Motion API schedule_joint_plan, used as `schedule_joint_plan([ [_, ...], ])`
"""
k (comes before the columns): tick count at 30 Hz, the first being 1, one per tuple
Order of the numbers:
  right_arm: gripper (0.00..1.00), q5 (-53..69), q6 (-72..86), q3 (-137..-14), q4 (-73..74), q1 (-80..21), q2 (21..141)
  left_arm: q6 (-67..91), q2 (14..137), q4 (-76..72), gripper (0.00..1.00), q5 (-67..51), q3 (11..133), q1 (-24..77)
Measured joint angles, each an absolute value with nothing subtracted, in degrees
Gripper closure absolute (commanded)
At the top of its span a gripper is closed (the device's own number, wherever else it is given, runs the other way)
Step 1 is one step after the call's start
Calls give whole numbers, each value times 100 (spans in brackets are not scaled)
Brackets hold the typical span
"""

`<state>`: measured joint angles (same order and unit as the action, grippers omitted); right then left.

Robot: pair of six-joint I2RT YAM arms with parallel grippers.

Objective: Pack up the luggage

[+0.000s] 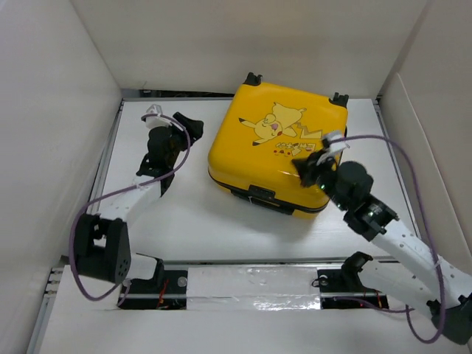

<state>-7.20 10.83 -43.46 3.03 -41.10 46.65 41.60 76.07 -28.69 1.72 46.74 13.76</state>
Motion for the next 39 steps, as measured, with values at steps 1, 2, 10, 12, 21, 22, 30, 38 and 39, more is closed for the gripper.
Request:
schedule_joint_plan([
  [1,100,-923,1105,-4423,301,-3524,4683,4165,7822,-2869,30,45,4713,1376],
  [2,100,-1070,1149,-4442,274,-2847,4687,4174,8018,-2869,30,-62,4748,1376],
  [10,98,-1181,1525,-4134,187,620,5437,4211,8683,-3011,31,-438,4772,1481],
  [12,94,-832,1566,-4005,-19,915,5894,4211,8720,-3159,31,-495,4770,1544],
  [21,91,945,1411,-4305,-185,460,8145,4370,8910,-4016,33,-611,4353,1518],
  [22,90,989,1319,-4449,-104,456,8276,4399,8899,-4117,33,-598,4244,1496],
  [30,89,1162,523,-6309,475,-10,9800,4539,8143,-4460,33,-381,3197,1317],
  [38,74,2198,-287,-8755,991,-198,11631,4554,7050,-4311,33,705,2233,1931],
  [39,71,2259,-384,-8897,1017,-174,11732,4554,6982,-4241,33,908,2147,2134],
])
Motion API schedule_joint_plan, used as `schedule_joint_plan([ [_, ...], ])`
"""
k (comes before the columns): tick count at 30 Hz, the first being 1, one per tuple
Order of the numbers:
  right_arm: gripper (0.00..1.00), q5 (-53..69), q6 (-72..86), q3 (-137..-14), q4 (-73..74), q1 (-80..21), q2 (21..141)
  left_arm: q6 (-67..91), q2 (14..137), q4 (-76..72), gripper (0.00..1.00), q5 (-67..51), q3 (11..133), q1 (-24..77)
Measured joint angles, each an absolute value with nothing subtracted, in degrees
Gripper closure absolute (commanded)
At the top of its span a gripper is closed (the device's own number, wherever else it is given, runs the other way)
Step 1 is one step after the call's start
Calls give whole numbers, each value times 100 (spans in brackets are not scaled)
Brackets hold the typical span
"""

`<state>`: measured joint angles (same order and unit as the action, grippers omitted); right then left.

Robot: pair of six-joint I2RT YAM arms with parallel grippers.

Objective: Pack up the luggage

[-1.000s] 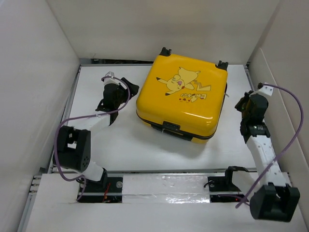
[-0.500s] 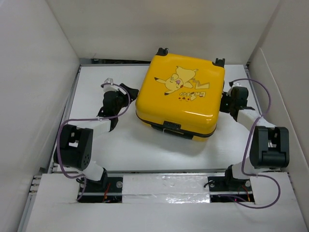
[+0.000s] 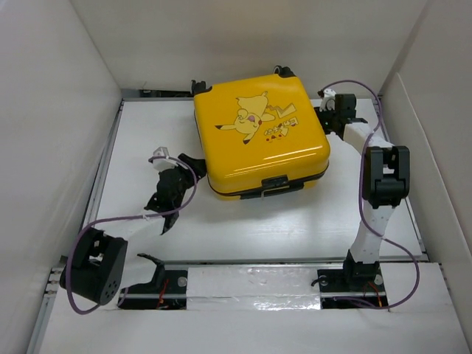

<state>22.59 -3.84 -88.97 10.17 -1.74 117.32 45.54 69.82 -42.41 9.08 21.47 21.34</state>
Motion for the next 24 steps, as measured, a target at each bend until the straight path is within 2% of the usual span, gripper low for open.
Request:
schedule_joint_plan([
  [9,57,2377,-954,-9692,1046,115,12274,4598,6167,-3448,32,2528,1909,4357],
  [15,46,2241,-1079,-9931,1041,174,12357,4209,5647,-2327,29,3013,2119,5725],
  [20,40,2228,-670,-9723,812,198,12274,3889,4648,-1719,24,3365,2443,5994],
  [23,27,2578,86,-8995,548,349,11799,3835,4062,-2134,23,3461,2731,5599],
  [24,24,2692,276,-8858,567,388,11646,3837,3922,-2279,22,3428,2899,5144],
])
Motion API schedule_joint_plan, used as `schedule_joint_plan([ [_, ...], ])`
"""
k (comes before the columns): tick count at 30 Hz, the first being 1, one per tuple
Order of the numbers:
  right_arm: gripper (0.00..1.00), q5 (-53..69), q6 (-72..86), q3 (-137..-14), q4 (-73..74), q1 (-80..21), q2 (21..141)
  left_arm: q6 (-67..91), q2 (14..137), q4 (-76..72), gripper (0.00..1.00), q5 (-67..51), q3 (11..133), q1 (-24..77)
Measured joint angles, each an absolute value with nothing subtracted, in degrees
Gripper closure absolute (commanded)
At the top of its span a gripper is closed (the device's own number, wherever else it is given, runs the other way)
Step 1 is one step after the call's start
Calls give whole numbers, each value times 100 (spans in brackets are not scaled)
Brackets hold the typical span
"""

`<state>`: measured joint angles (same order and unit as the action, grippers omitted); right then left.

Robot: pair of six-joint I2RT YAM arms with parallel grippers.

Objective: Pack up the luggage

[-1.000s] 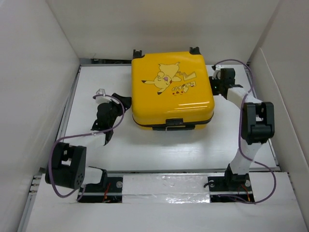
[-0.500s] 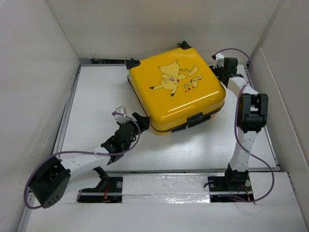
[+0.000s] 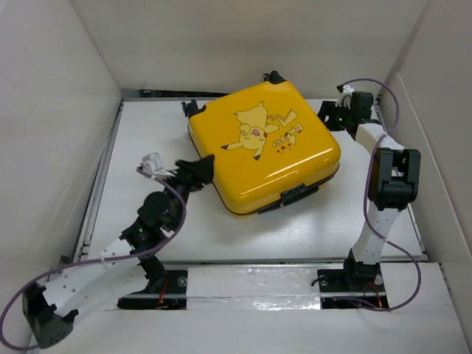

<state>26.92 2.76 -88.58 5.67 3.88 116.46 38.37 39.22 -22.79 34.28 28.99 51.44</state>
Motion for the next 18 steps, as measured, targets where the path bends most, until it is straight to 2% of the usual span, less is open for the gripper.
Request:
schedule_joint_plan([
  [3,9,2998,753,-8807,565,405,11233,3918,4060,-2508,16,3188,3428,4038],
  [5,1,3044,945,-8781,510,408,10822,4038,4491,-2578,16,2757,3822,3199],
  [10,0,3109,1188,-8405,266,370,9607,4515,6392,-2847,15,1389,4847,1205],
  [12,4,3114,1225,-8138,139,368,9201,4637,7397,-2790,12,762,5365,707],
  [14,17,3107,1240,-7666,-34,366,8772,4694,8318,-2615,11,174,5996,399],
  [15,30,3107,1256,-7413,-97,357,8571,4720,8774,-2561,9,-141,6313,294],
  [18,33,3111,1328,-6455,-462,187,7966,4827,9769,-2486,4,-930,6997,119],
])
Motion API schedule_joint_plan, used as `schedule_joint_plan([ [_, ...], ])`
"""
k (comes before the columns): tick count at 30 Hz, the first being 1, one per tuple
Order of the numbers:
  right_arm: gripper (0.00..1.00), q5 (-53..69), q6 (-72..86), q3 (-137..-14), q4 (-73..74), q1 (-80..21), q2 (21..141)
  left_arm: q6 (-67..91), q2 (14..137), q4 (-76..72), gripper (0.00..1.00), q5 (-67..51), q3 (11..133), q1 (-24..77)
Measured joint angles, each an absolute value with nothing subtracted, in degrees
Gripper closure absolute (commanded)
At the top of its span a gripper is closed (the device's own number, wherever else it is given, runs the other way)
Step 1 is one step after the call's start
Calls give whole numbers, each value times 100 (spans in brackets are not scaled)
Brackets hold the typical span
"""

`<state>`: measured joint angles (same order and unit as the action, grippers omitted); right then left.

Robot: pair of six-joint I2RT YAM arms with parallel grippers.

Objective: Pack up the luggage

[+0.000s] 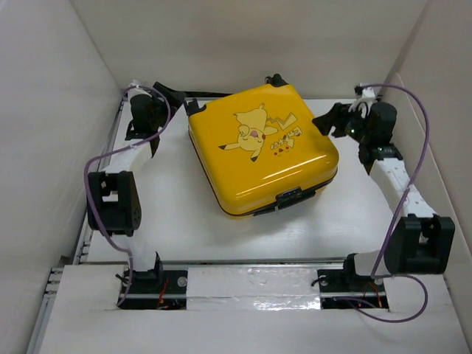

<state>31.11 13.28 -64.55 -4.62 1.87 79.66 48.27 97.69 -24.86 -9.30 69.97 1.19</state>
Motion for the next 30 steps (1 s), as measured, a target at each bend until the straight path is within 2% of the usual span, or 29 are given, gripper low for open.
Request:
schedule_joint_plan([
  [2,30,3129,1330,-5920,-567,-47,7634,4908,10180,-2410,2,-1313,7277,86],
  [7,16,2967,1085,-5100,-858,-690,6781,5148,10803,-2484,1,-2034,7706,91],
  [14,10,2963,845,-4482,-794,-1468,6034,5662,11297,-3000,2,-2554,7815,123],
  [17,9,2908,760,-4329,-624,-1734,5714,5959,11467,-3323,14,-2630,7813,152],
  [18,9,2897,731,-4270,-530,-1826,5570,6066,11513,-3461,26,-2637,7797,154],
  [20,9,2891,727,-4158,-368,-1981,5290,6289,11572,-3747,32,-2646,7710,150],
  [23,9,2875,729,-4047,-148,-2154,4984,6672,11631,-4053,53,-2587,7594,150],
  [24,9,2840,720,-4029,-82,-2206,4921,6742,11631,-4147,66,-2561,7546,152],
  [27,9,2707,679,-4029,71,-2357,4821,6912,11631,-4379,83,-2471,7443,176],
  [30,8,2602,628,-3994,128,-2436,4746,6989,11607,-4475,91,-2429,7347,180],
])
